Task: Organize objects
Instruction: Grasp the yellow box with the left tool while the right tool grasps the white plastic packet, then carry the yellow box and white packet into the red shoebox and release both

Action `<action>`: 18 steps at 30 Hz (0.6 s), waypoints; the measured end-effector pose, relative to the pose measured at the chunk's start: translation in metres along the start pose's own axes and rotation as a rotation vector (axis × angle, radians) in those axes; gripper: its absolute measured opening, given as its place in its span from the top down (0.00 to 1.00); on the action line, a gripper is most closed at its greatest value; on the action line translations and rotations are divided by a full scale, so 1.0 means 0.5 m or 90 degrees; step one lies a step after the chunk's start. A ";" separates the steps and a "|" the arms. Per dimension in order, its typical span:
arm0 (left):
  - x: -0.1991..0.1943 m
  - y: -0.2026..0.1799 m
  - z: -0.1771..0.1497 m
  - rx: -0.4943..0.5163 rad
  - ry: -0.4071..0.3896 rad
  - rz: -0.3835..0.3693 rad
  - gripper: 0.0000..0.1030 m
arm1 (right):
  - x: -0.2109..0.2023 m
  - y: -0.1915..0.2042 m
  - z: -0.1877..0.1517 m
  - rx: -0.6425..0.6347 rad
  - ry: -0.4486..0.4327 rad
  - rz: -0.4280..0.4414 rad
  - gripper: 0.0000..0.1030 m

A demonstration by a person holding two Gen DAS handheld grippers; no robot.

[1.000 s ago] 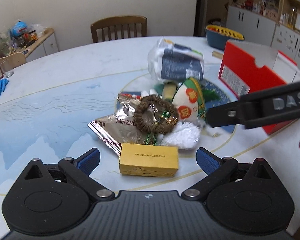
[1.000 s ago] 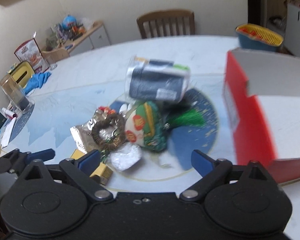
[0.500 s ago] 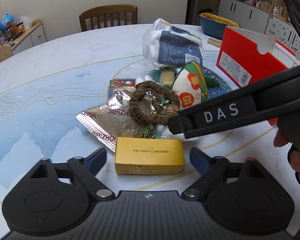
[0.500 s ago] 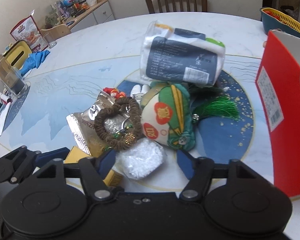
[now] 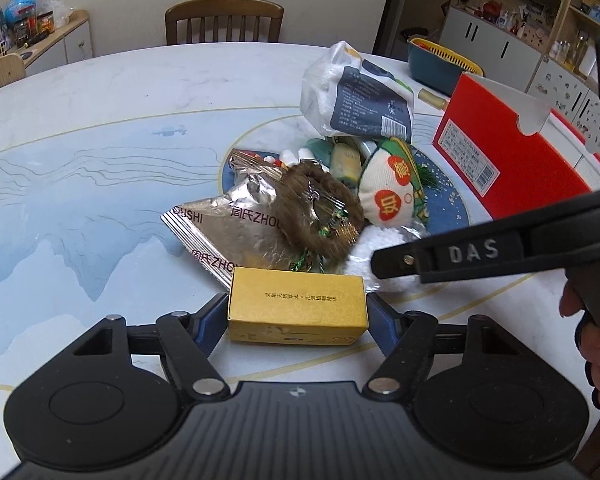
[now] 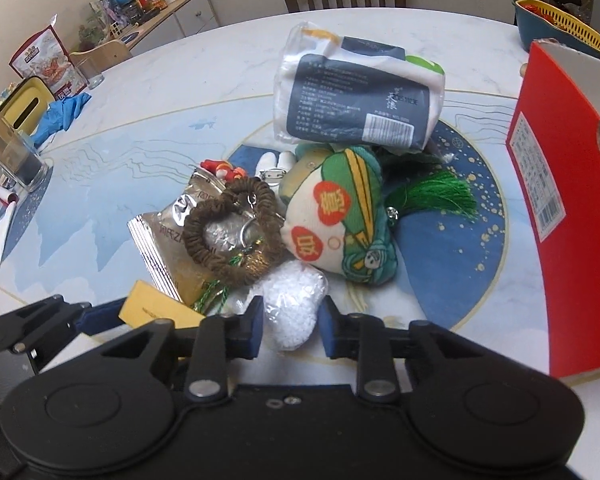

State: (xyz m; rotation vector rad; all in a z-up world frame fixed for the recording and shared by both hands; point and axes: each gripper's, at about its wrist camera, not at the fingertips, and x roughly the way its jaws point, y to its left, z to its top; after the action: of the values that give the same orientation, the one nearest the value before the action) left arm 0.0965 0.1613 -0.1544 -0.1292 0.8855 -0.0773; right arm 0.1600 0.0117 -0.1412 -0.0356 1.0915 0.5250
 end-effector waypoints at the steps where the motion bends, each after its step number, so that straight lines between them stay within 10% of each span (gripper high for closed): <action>1: -0.003 0.002 0.001 -0.001 0.000 -0.002 0.29 | -0.004 -0.002 -0.002 0.003 0.003 -0.002 0.77; 18: -0.077 -0.030 0.112 0.009 -0.073 -0.078 0.29 | -0.209 -0.055 0.006 0.014 -0.093 -0.005 0.77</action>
State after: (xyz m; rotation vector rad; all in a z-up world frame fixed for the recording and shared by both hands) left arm 0.1156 0.1554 -0.0875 -0.1726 0.7613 -0.1890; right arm 0.1374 -0.0520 -0.0569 0.0182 0.9540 0.5009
